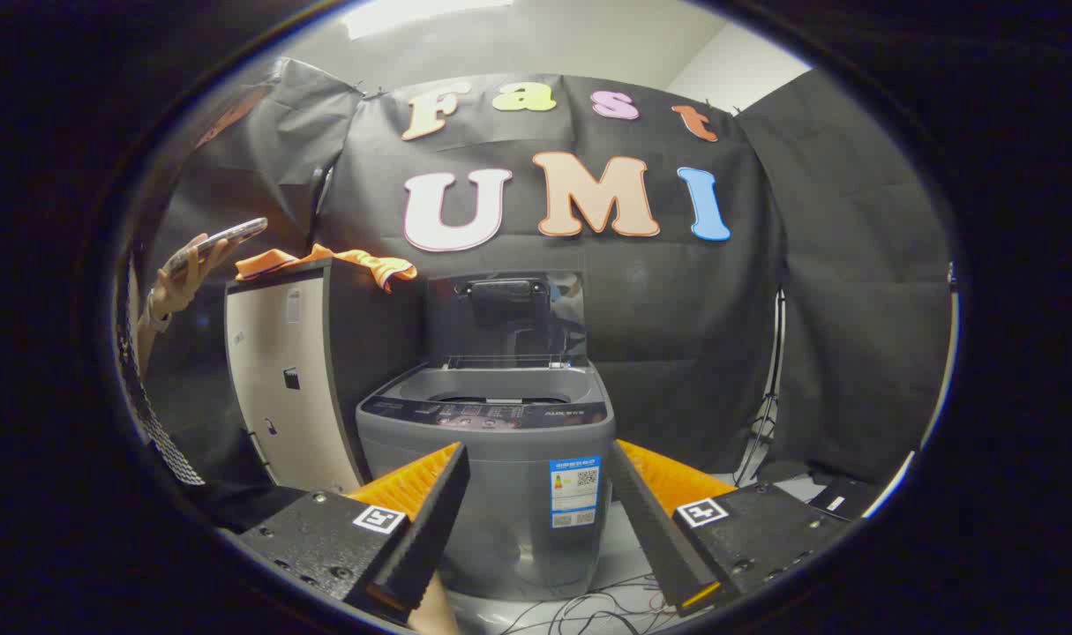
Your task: Put the clothes into the washing machine and then close the washing machine lid.
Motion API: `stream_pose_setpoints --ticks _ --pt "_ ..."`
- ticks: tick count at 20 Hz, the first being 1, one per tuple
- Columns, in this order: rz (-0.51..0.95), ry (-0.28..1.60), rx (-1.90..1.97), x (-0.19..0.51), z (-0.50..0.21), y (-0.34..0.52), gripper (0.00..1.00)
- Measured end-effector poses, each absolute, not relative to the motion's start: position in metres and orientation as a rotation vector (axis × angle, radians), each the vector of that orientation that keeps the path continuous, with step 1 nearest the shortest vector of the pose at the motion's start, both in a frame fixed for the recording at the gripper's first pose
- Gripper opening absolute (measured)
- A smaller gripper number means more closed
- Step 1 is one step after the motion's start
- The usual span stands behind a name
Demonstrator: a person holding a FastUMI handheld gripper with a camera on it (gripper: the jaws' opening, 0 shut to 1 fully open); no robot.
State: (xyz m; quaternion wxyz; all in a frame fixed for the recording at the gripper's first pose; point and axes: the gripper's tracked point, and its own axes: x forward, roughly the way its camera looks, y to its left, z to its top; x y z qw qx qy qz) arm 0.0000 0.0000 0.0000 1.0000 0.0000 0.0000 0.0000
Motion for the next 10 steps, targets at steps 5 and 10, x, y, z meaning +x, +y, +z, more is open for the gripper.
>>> stream_pose_setpoints --ticks 5,10 --pt "-0.001 0.0 0.0 -0.0001 0.0002 -0.0003 0.96" --pt "-0.001 0.0 0.0 -0.0002 0.0006 -0.0001 0.96"
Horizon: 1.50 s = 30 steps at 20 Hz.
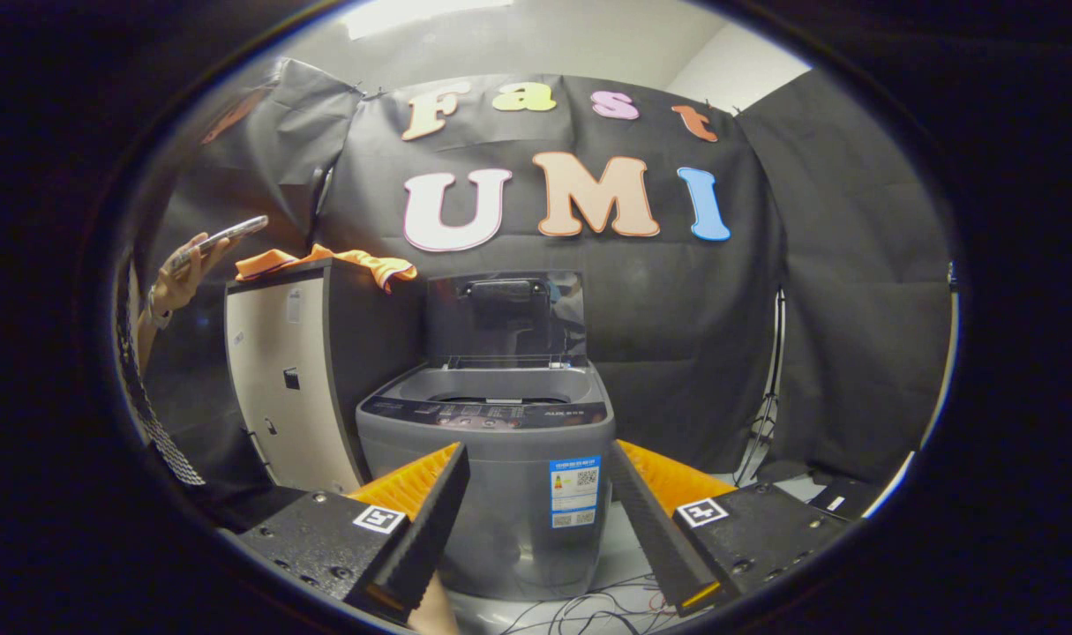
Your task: Put the clothes into the washing machine and then close the washing machine lid.
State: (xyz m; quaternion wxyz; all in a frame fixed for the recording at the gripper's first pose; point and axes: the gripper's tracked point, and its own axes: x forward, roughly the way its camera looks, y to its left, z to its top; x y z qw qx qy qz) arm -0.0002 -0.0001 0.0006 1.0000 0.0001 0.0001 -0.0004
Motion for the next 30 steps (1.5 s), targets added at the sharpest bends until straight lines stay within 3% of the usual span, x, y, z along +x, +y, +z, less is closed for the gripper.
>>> stream_pose_setpoints --ticks 18,24,30 --pt "-0.053 -0.022 -0.007 0.005 0.007 -0.003 0.96" --pt "-0.004 -0.138 -0.016 0.047 0.093 0.052 0.96" --pt "0.136 -0.116 -0.055 0.096 0.168 0.144 0.96"
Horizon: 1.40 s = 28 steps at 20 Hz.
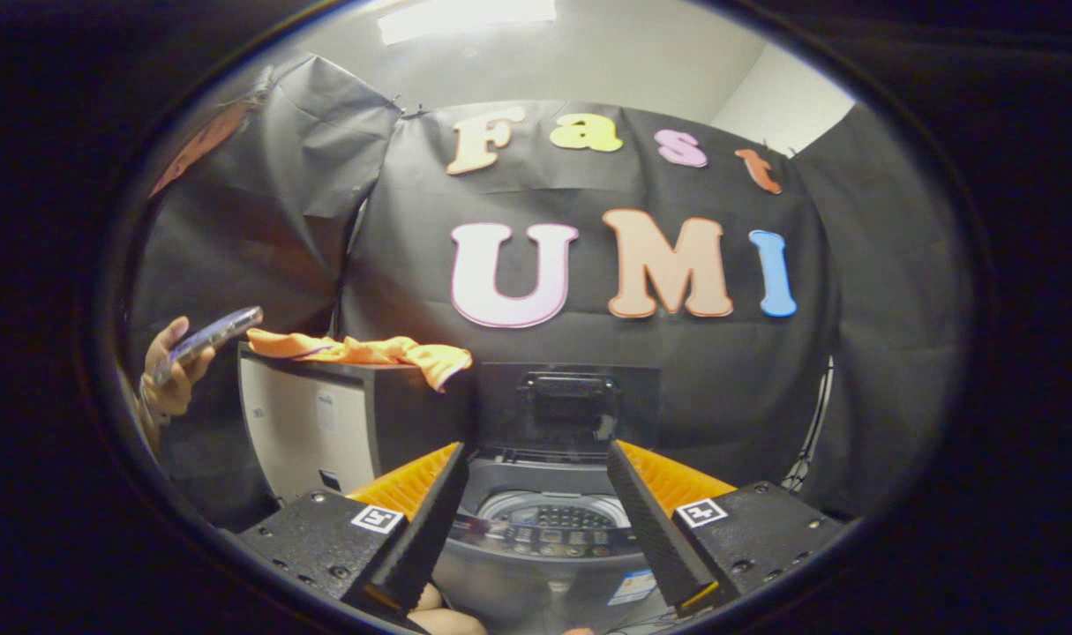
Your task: Put the clothes into the washing machine and then close the washing machine lid.
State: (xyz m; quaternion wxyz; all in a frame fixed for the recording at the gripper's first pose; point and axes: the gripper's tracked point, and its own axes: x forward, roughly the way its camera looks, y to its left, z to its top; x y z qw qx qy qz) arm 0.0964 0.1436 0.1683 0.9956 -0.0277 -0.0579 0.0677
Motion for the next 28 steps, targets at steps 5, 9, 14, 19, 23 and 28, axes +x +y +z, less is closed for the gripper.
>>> stream_pose_setpoints --ticks 5,9,14,19,23,28 --pt "0.251 -0.109 -0.019 0.132 0.214 0.223 0.96" --pt "0.356 -0.14 0.009 0.156 0.255 0.286 0.96" --pt "0.474 -0.145 0.036 0.183 0.286 0.352 0.96" --pt "0.521 -0.087 -0.009 0.217 0.298 0.414 0.96" --pt "0.529 -0.012 -0.047 0.245 0.289 0.45 0.97" --pt "0.524 0.205 -0.037 0.279 0.251 0.486 0.97"
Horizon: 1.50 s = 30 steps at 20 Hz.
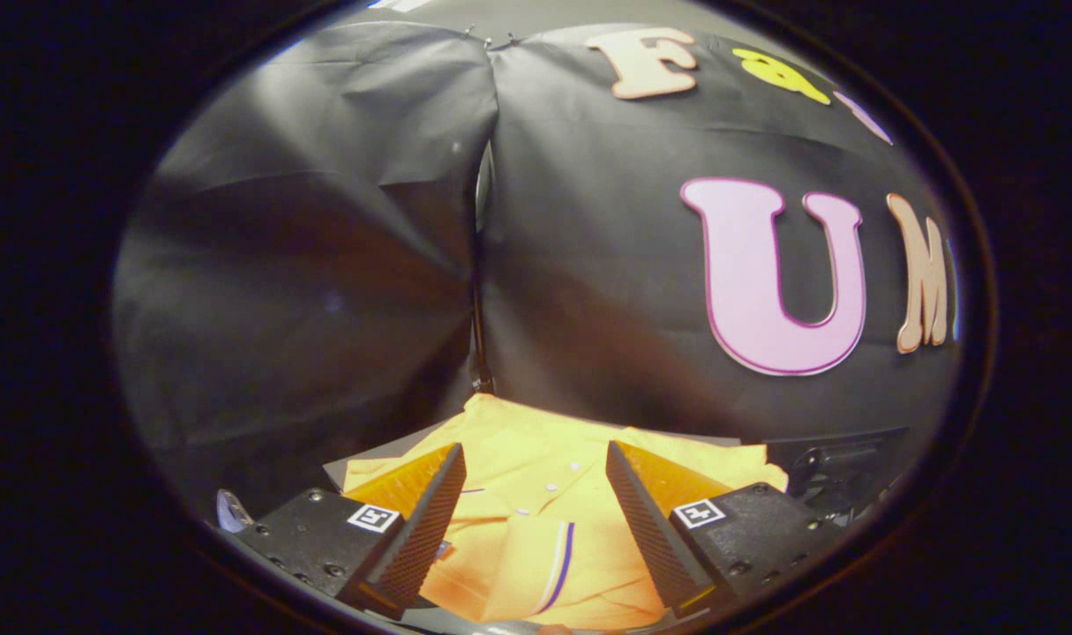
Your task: Put the clothes into the washing machine and then close the washing machine lid.
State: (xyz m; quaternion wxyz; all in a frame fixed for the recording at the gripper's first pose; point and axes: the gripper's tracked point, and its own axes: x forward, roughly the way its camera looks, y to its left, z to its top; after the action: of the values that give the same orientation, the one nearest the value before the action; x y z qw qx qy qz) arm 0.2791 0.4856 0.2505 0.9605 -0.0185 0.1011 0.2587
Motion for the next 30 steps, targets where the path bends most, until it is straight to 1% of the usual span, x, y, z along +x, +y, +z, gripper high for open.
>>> stream_pose_setpoints --ticks 4,6,8,9,10,12,13,15,16,17,20,22,24,25,30 --pt "0.495 0.433 -0.042 0.296 0.208 0.492 0.97" --pt "0.464 0.512 -0.087 0.299 0.186 0.492 0.98" --pt "0.459 0.533 -0.118 0.302 0.177 0.492 0.97" --pt "0.454 0.516 -0.114 0.304 0.18 0.494 0.99" --pt "0.463 0.542 -0.126 0.301 0.175 0.494 0.98" --pt "0.48 0.526 -0.121 0.302 0.177 0.497 0.98" --pt "0.482 0.529 -0.118 0.3 0.177 0.497 0.93" --pt "0.509 0.521 -0.115 0.3 0.177 0.504 0.87" --pt "0.513 0.518 -0.109 0.299 0.175 0.506 0.82" --pt "0.508 0.514 -0.106 0.3 0.174 0.506 0.65" --pt "0.506 0.51 -0.086 0.303 0.174 0.504 0.52" --pt "0.513 0.513 -0.037 0.305 0.175 0.502 0.25" --pt "0.52 0.519 0.026 0.304 0.175 0.499 0.06" --pt "0.522 0.519 0.036 0.303 0.176 0.497 0.01" --pt "0.443 0.461 -0.02 0.307 0.193 0.482 0.0"
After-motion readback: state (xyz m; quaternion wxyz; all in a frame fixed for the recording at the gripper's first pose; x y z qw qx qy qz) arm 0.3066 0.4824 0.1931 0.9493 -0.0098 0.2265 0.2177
